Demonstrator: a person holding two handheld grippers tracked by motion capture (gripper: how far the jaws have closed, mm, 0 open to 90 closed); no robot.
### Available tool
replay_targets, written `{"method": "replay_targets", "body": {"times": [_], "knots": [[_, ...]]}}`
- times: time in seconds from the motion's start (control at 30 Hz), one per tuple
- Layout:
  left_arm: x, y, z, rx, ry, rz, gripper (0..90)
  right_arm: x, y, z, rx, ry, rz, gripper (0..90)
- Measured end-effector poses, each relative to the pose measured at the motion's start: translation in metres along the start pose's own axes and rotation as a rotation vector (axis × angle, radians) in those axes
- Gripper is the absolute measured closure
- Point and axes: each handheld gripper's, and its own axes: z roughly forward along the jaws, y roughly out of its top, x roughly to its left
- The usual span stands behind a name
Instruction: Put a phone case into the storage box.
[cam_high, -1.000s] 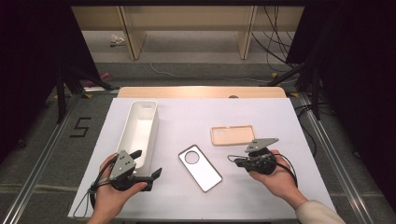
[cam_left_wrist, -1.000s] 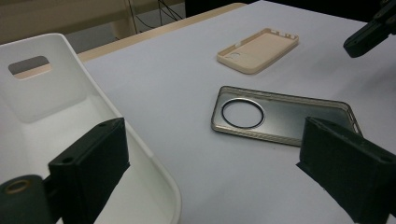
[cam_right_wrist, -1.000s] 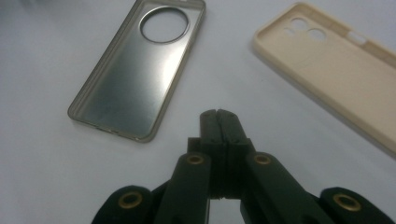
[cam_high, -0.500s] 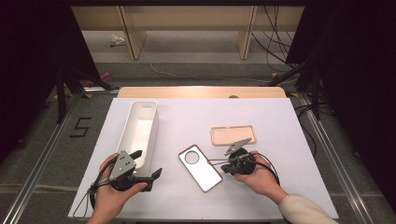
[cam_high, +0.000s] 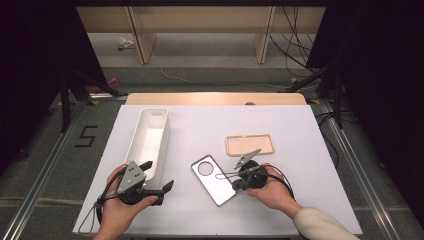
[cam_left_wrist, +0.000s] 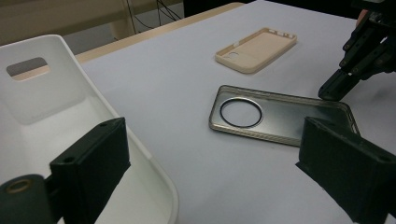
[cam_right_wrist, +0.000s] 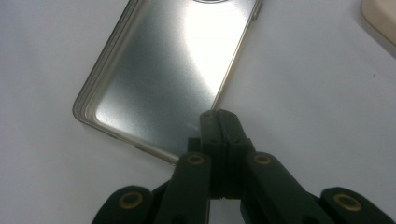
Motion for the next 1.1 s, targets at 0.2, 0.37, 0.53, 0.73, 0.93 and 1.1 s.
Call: {"method": "replay_targets", "body": {"times": [0.2,0.37,0.53,0.73,0.93,1.1], "knots": [[0.000,0.000,0.000,0.000,-0.003,0.001,8.0,0.002,0.001,0.001,0.003,0.011,0.001,90.0],[-0.001,0.000,0.000,0.000,-0.005,0.003,8.0,0.009,0.004,0.005,0.000,0.042,-0.009,90.0],[-0.001,0.001,0.000,-0.001,-0.007,0.007,8.0,0.021,0.010,0.010,0.002,0.065,-0.035,90.0],[-0.003,0.001,0.000,0.001,-0.010,0.010,8.1,0.024,0.012,0.011,0.000,0.067,-0.039,90.0],[-0.003,0.001,0.001,0.003,-0.013,0.012,8.2,0.024,0.012,0.011,-0.001,0.064,-0.040,90.0],[-0.003,0.001,0.001,0.003,-0.014,0.012,8.2,0.025,0.012,0.012,-0.002,0.064,-0.040,90.0]]}}
